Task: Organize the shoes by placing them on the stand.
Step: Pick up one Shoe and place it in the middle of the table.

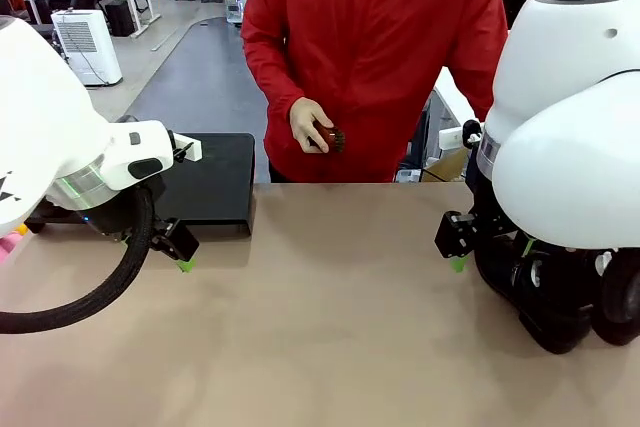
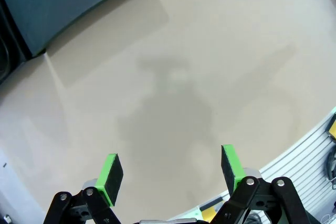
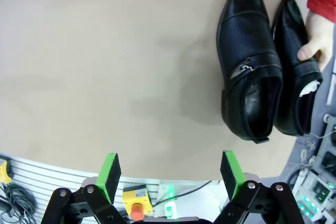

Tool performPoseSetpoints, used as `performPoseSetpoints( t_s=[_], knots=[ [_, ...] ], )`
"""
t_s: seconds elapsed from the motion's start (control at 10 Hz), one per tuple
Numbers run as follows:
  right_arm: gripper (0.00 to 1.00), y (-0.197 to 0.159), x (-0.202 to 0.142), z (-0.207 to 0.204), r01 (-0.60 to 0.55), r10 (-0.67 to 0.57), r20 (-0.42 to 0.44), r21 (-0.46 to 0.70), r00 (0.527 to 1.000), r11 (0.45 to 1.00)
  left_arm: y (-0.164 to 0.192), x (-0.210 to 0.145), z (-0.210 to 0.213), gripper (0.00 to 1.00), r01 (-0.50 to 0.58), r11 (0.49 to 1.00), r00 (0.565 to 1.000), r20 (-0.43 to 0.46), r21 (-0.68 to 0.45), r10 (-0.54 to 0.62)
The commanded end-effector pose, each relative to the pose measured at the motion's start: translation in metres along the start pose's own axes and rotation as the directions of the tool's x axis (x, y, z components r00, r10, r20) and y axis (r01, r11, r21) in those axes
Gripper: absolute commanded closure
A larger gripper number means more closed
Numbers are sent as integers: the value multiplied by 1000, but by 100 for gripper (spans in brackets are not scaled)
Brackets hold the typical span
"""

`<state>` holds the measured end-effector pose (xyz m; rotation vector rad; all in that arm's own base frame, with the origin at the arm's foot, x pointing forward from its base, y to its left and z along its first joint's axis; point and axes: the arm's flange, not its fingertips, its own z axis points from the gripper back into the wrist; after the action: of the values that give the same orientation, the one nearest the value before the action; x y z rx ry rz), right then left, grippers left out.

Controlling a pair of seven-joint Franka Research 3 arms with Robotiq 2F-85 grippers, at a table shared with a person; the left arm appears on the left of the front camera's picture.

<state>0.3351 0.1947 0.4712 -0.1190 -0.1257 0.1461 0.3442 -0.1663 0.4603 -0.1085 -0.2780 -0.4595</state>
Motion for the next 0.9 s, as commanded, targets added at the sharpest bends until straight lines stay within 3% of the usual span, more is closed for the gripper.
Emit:
performPoseSetpoints(
  t_s=[0.0,0.2,0.5,0.8],
  knots=[
    [0,-8,-4,-5,-46,46,16,13,999,999,1,1,1,3,-3,1000,1000,13,-20,3],
    [0,-42,-15,-18,-111,109,43,54,993,992,1,1,1,3,-3,1000,1000,13,-20,3],
    [0,-98,-34,-47,-66,55,99,107,994,992,1,1,1,3,-3,1000,1000,13,-20,3],
    [0,-122,-44,-53,-61,50,141,79,989,995,1,1,1,3,-3,1000,1000,13,-20,3]
  ],
)
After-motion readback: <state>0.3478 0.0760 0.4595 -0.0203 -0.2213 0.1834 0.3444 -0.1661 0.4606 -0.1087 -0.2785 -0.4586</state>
